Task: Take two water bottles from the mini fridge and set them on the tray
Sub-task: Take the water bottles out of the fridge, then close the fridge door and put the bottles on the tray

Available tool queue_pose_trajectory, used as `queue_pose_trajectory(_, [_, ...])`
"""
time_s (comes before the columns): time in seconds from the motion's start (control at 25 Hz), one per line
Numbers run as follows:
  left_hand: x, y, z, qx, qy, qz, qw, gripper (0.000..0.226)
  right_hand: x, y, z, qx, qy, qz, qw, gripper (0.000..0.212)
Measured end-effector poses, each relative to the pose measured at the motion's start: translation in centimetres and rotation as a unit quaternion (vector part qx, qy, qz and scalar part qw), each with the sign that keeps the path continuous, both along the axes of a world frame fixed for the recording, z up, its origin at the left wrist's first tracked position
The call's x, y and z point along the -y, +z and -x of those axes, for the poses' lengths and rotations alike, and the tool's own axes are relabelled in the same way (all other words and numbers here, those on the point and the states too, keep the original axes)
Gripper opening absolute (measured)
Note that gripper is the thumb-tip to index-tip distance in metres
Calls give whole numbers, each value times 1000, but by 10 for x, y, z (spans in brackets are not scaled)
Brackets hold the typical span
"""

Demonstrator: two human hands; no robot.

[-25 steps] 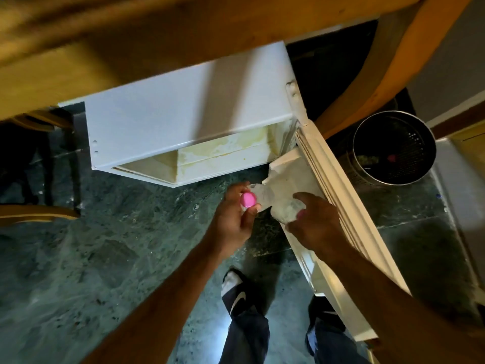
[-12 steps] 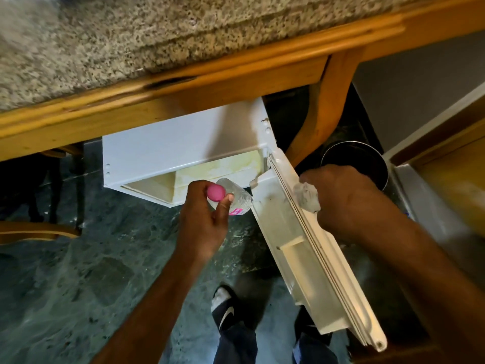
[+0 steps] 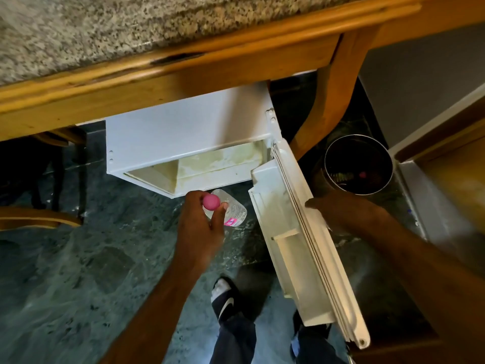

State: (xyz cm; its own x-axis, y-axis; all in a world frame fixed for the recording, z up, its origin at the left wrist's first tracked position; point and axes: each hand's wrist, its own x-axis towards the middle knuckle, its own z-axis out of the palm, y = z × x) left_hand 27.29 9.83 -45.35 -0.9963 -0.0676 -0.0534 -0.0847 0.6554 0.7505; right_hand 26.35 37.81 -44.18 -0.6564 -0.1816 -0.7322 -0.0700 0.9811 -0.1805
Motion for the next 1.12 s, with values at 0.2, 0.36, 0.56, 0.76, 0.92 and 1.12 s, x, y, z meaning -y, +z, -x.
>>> queue_pose_trajectory(0.2, [36,1,-6,14,47,24,998,26,20,-17,-6,45,-11,22,999,59])
queue_pose_trajectory(0.36, [75,16,-1,8,91,75,993,26,54,-27,5,39,36,36,998,71])
queue_pose_trajectory(0.56, [125,39,20,-7,110,102,989,26,99,-33,20,27,-90,134,986,45])
queue_pose_trajectory(0.76, [166,76,50,-27,135,126,983,29,153,-39,57,66,-183,149,970,47])
queue_pose_trajectory(0.92, [193,111,67,-61,125,153,978,29,175,-50,92,38,-151,110,982,70])
queue_pose_trajectory(1.12, [198,122,70,-63,88,153,982,28,177,-80,120,45,-128,97,986,100])
